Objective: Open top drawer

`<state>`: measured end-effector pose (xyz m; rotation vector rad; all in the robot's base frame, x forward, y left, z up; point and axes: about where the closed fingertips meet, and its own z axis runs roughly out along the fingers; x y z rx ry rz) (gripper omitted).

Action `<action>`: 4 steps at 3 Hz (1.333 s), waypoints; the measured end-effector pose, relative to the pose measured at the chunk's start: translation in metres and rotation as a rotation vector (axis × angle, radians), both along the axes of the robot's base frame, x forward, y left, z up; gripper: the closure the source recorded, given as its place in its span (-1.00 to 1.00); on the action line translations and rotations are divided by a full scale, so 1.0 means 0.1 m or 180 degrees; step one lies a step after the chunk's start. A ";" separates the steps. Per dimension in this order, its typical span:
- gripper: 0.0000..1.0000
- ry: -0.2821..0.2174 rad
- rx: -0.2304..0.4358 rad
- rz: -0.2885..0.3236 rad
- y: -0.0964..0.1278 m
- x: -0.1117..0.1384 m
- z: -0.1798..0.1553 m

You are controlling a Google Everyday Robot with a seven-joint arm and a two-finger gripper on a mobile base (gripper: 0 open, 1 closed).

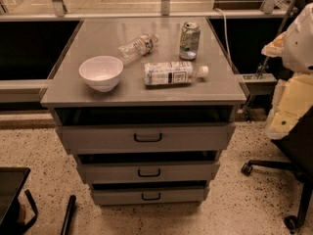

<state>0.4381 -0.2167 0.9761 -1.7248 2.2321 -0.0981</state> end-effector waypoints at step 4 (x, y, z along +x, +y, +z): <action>-1.00 -0.0171 0.1005 0.0210 0.12 -0.50 -1.32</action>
Offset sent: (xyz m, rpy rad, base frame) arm -0.0368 -0.0044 -0.0977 0.2639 -0.0764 0.0518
